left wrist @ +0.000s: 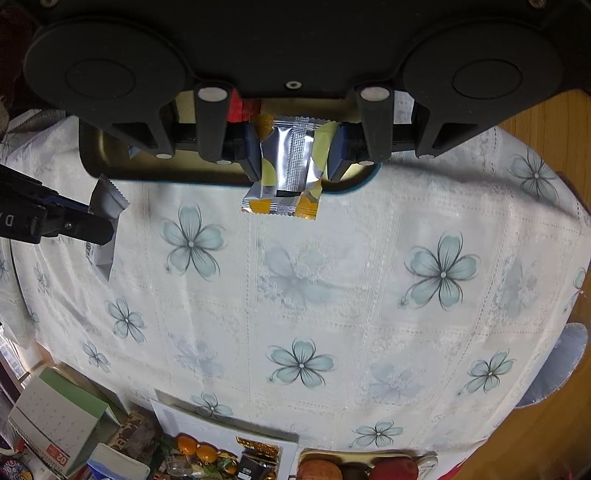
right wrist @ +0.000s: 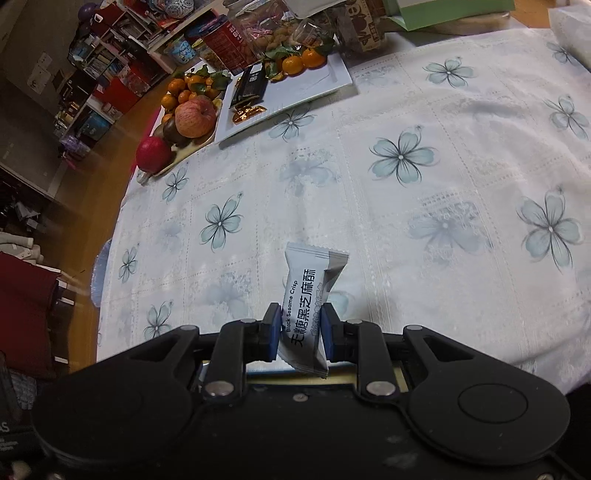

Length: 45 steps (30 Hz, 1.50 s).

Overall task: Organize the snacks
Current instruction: 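Carry the candy and wafer bar over the gold tray with both tools, then open the left tool to drop the candy while the right tool releases the wafer bar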

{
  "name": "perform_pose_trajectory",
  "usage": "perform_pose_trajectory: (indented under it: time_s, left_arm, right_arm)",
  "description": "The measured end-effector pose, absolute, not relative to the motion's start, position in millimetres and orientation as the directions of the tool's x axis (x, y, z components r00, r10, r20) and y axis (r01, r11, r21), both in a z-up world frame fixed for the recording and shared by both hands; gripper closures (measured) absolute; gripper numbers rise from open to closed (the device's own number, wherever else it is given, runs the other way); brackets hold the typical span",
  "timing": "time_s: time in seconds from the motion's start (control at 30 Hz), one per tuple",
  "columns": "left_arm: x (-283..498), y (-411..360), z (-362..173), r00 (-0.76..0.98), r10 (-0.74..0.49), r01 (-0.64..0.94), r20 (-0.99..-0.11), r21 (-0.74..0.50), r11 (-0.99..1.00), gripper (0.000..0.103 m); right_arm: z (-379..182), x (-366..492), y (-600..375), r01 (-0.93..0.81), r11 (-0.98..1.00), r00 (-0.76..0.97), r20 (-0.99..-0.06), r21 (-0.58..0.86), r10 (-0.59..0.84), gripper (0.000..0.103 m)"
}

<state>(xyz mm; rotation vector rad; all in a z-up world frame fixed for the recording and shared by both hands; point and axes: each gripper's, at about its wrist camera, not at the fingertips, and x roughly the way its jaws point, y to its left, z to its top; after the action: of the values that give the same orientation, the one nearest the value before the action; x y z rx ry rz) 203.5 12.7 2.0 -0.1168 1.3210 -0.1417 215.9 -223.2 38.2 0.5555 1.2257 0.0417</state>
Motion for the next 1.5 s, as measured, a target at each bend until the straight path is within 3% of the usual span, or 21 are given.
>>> perform_pose_trajectory:
  time_s: [0.53, 0.77, 1.5]
  left_arm:
    - [177, 7, -3, 0.142, -0.090, 0.015, -0.986, -0.088, 0.996, 0.056]
    - [183, 0, 0, 0.190, -0.011, 0.018, -0.982, -0.008, 1.000, 0.056]
    - [180, -5, 2, 0.254, -0.010, 0.058, -0.967, 0.005, 0.998, 0.056]
  right_arm:
    - [32, 132, -204, 0.243, 0.879, 0.184, -0.909, 0.411, 0.374, 0.078]
    - [32, 132, -189, 0.200, 0.905, 0.170, -0.923, 0.374, 0.344, 0.078]
    - [12, 159, -174, 0.184, 0.924, 0.136, -0.940, 0.334, 0.313, 0.078]
